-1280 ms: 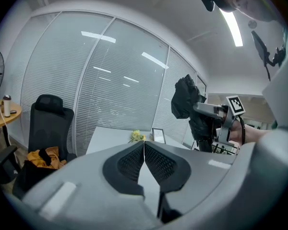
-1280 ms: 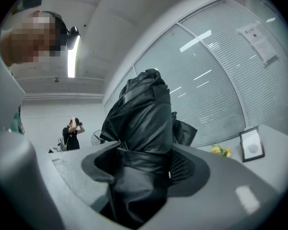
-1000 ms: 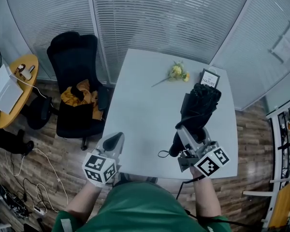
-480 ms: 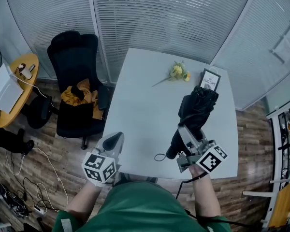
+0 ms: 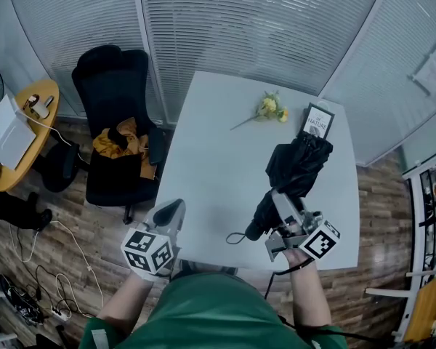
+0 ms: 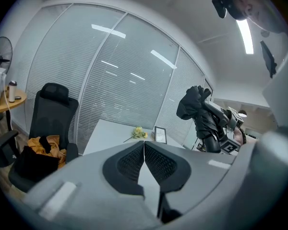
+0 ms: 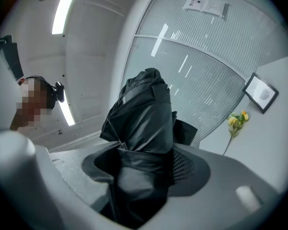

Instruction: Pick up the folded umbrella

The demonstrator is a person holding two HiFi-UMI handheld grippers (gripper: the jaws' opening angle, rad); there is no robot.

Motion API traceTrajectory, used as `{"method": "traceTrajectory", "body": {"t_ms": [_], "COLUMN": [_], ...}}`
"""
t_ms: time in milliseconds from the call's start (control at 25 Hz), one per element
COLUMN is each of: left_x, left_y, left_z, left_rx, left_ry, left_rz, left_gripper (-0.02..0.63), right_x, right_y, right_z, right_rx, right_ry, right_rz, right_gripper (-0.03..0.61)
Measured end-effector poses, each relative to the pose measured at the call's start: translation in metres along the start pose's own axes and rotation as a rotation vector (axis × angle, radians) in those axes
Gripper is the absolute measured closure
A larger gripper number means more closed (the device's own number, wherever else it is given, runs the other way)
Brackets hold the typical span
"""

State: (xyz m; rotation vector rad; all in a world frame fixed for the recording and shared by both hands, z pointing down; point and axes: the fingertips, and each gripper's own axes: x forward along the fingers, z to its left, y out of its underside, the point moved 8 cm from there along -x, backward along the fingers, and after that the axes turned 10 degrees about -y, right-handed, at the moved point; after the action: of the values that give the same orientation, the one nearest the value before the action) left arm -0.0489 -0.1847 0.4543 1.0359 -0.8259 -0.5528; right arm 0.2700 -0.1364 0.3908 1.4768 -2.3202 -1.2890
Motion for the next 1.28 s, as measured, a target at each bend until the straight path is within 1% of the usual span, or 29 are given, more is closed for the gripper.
{"method": "traceTrajectory", "body": {"t_ms": [320, 480, 640, 920, 1280], "left_x": [0.0048, 0.0051, 0.0046, 0.0022, 0.0011], "left_y": [-0.0011, 0.0005, -0.0012, -0.0073, -0.0053], "left_z": [-0.0014, -0.0024, -0.0019, -0.0014, -0.0057], "left_rx": [-0.007, -0.01, -0.012, -0.008, -0.002], "left_ry": [-0.008, -0.013, -0.019, -0.03, -0.032], "left_rz": [0.011, 0.015, 0.007, -0.012, -0.004], "left_gripper": [0.602, 0.602, 0.602, 0.601, 0.601], "right_x": [0.0039, 0.0037, 0.0029, 0.0074, 0.0048], "right_y": [0.0068, 0.0082, 0.0041, 0.0062, 0.0058], "right_z": [-0.0008, -0.0044, -0.0055, -0.007, -0.0077], "right_rx": [0.031, 0.074, 0.07, 0.075, 0.081], "right_ry": [-0.047, -0.08, -0.105, -0.117, -0.115], "right_rz": [-0.003, -0.036, -0.06, -0.049, -0.045], "right_gripper": [0.284, 0.284, 0.284, 0.284, 0.284]}}
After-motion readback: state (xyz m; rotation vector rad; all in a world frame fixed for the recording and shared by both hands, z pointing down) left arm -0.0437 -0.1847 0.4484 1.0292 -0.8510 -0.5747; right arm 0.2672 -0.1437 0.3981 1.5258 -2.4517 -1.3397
